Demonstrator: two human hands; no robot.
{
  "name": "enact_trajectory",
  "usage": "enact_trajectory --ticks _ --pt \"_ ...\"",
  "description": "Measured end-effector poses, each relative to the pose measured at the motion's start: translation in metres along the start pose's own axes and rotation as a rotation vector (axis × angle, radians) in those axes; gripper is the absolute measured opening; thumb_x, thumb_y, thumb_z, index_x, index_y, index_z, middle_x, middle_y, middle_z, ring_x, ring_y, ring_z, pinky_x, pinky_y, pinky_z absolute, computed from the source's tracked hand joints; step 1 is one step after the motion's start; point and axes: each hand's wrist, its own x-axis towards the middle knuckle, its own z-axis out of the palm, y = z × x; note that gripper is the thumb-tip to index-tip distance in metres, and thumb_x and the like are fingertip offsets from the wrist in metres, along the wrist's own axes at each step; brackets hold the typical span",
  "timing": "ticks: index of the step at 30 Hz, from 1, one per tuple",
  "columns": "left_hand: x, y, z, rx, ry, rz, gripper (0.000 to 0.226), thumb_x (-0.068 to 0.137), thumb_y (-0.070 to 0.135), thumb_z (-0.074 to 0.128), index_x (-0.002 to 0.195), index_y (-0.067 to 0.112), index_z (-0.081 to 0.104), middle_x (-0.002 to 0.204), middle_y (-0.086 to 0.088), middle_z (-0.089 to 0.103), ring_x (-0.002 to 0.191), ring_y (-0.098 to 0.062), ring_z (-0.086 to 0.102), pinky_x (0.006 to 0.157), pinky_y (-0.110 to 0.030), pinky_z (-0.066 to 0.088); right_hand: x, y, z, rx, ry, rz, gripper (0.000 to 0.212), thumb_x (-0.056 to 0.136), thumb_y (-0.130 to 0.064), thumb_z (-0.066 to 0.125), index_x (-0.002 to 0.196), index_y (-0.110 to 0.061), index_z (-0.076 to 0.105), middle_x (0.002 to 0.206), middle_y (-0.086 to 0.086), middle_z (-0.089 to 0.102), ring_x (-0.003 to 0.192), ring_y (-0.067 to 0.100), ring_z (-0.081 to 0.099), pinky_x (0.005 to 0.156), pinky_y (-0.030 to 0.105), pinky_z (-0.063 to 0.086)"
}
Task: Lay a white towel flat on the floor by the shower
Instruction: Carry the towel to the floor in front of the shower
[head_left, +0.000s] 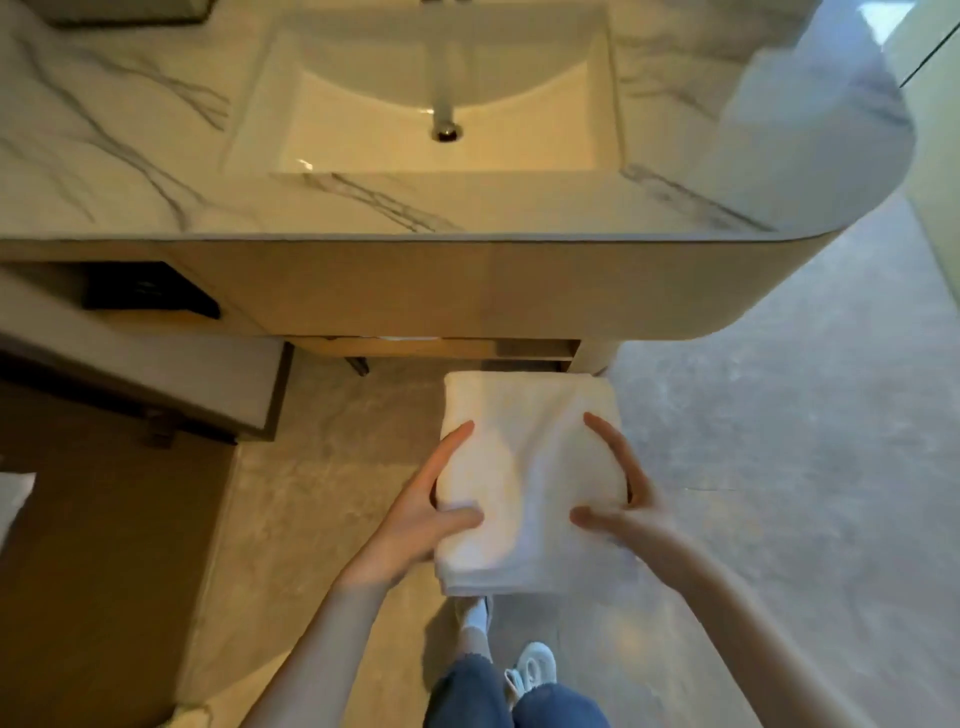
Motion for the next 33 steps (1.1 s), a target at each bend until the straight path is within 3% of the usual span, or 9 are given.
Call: enact_trajectory --ticks 4,7,11,13,15,18,23,33 --pt "-0.044 0.075 0.002 0.015 0.003 0.113 0.086 0.074 0.005 0.074 0.131 0.061 0.042 0.135 0.032 0.041 0.108 0.006 0.057 0.077 -0.023 0.055 -0.041 -0.075 -0.003 0.044 -0.020 -0.106 0.097 0.061 -0.005 0.078 0.136 -0.054 0.042 0.137 -0.011 0.048 0.103 0.014 0.064 0.070 0.031 0.058" --pt "-0.063 0.121 0.001 0.052 -0.004 0.184 0.088 0.076 -0.001 0.073 0.132 0.061 0.041 0.134 0.030 0.039 0.105 0.010 0.056 0.072 -0.018 0.054 -0.062 -0.120 -0.003 0.059 -0.016 -0.172 0.097 0.060 -0.003 0.078 0.138 -0.051 0.043 0.137 -0.010 0.049 0.105 0.016 0.065 0.071 0.034 0.057" --pt "-0.073 0.170 -0.001 0.111 -0.012 0.275 0.087 0.076 0.010 0.077 0.132 0.064 0.037 0.129 0.049 0.034 0.108 0.030 0.039 0.071 -0.001 0.045 -0.075 -0.170 -0.007 0.053 0.014 -0.264 0.098 0.061 -0.001 0.077 0.139 -0.050 0.042 0.140 -0.009 0.047 0.109 0.019 0.063 0.074 0.033 0.057" --pt "-0.073 0.190 -0.004 0.104 -0.051 0.323 0.087 0.071 0.022 0.081 0.135 0.061 0.037 0.132 0.046 0.036 0.113 0.023 0.043 0.075 -0.006 0.048 -0.077 -0.188 -0.008 0.060 0.022 -0.303 0.097 0.062 -0.002 0.076 0.139 -0.049 0.041 0.140 -0.004 0.047 0.107 0.019 0.064 0.073 0.035 0.058" --pt "-0.066 0.205 -0.007 0.080 -0.088 0.360 0.090 0.062 0.034 0.082 0.138 0.054 0.038 0.137 0.031 0.041 0.117 0.005 0.053 0.083 -0.021 0.053 -0.075 -0.204 -0.009 0.055 0.051 -0.337 0.096 0.061 -0.002 0.075 0.138 -0.049 0.043 0.138 -0.002 0.047 0.102 0.016 0.065 0.071 0.034 0.058" --pt "-0.050 0.222 -0.014 0.035 -0.079 0.395 0.089 0.057 0.038 0.081 0.136 0.051 0.043 0.137 0.019 0.045 0.113 -0.005 0.059 0.084 -0.031 0.056 -0.067 -0.223 -0.008 0.064 0.079 -0.362 0.095 0.061 -0.002 0.075 0.137 -0.050 0.043 0.136 0.003 0.048 0.105 0.026 0.062 0.071 0.036 0.058" --pt "-0.021 0.242 -0.031 0.074 -0.027 0.454 0.079 0.066 0.028 0.083 0.132 0.055 0.046 0.129 0.027 0.047 0.104 0.007 0.058 0.072 -0.017 0.054 -0.044 -0.247 -0.006 0.071 0.090 -0.386 0.093 0.062 -0.006 0.077 0.138 -0.048 0.042 0.134 0.000 0.047 0.109 0.030 0.059 0.074 0.037 0.058" --pt "0.026 0.269 -0.013 0.095 0.126 0.450 0.078 0.079 0.009 0.077 0.131 0.057 0.045 0.118 0.049 0.044 0.101 0.021 0.050 0.069 -0.008 0.050 0.014 -0.282 -0.053 -0.004 0.035 -0.355 0.093 0.062 -0.010 0.077 0.137 -0.052 0.041 0.136 -0.002 0.042 0.114 0.028 0.053 0.081 0.044 0.059"
